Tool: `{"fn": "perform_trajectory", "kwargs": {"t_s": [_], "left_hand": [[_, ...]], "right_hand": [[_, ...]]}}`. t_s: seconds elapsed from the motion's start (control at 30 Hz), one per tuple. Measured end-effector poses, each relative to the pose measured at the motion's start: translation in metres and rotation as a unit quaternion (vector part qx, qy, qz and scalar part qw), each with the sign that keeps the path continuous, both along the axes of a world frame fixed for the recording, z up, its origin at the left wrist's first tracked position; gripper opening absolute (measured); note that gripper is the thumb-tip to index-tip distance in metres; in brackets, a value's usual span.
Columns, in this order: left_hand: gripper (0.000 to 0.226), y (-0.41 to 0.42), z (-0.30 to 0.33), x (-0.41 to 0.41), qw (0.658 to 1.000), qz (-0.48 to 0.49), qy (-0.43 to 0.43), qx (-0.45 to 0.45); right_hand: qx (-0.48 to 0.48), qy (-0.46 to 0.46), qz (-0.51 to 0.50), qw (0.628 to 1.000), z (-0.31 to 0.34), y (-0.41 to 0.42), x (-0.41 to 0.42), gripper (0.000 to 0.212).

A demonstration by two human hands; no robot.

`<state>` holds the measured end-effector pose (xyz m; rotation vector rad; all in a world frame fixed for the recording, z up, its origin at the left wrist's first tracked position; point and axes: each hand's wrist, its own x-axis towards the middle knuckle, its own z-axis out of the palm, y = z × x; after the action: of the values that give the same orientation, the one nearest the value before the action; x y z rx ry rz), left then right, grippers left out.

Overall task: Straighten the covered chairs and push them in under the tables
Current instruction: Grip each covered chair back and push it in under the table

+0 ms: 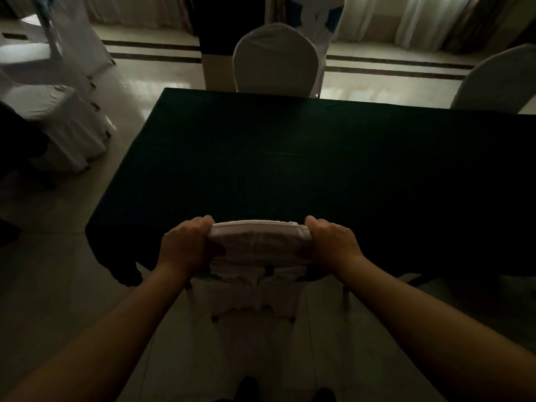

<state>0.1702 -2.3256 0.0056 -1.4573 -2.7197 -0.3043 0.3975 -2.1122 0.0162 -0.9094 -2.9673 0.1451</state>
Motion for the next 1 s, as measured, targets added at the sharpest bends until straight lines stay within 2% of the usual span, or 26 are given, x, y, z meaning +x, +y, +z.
{"fn": "perform_trajectory", "kwargs": {"t_s": [0.13, 0.23, 0.33, 0.47, 0.67, 0.77, 0.8, 0.87, 1.0], "left_hand": [[0.05, 0.012, 0.009, 0.004, 0.997, -0.014, -0.078, -0.007], [0.059, 0.025, 0.02, 0.016, 0.994, -0.065, -0.087, -0.008], [0.087, 0.044, 0.035, 0.043, 0.993, -0.109, -0.05, 0.002], [0.109, 0.082, 0.052, 0.099, 0.977, -0.212, 0.02, -0.028], [0.116, 0.147, 0.06, 0.222, 0.927, -0.37, 0.0, -0.065], [0.116, 0.162, 0.066, 0.272, 0.911, -0.408, -0.029, -0.057], [0.116, 0.174, 0.071, 0.334, 0.889, -0.454, -0.025, -0.052], [0.116, 0.181, 0.079, 0.374, 0.877, -0.475, -0.042, -0.052], [0.115, 0.187, 0.09, 0.515, 0.832, -0.55, -0.05, -0.049]], "right_hand": [[-0.04, 0.042, -0.028, 0.998, 0.0, -0.011, 0.018, 0.052], [-0.06, 0.065, -0.057, 0.994, -0.002, -0.018, 0.037, 0.074], [-0.083, 0.098, -0.119, 0.985, -0.001, -0.024, 0.073, 0.097], [-0.071, 0.102, -0.217, 0.968, 0.006, -0.029, 0.152, 0.106], [-0.033, 0.136, -0.351, 0.926, 0.024, -0.049, 0.31, 0.101], [-0.011, 0.137, -0.391, 0.91, 0.03, -0.059, 0.36, 0.097], [0.002, 0.15, -0.438, 0.886, 0.033, -0.079, 0.42, 0.095], [0.021, 0.16, -0.467, 0.87, 0.036, -0.092, 0.456, 0.09], [0.05, 0.172, -0.546, 0.819, 0.04, -0.138, 0.582, 0.089]]}}
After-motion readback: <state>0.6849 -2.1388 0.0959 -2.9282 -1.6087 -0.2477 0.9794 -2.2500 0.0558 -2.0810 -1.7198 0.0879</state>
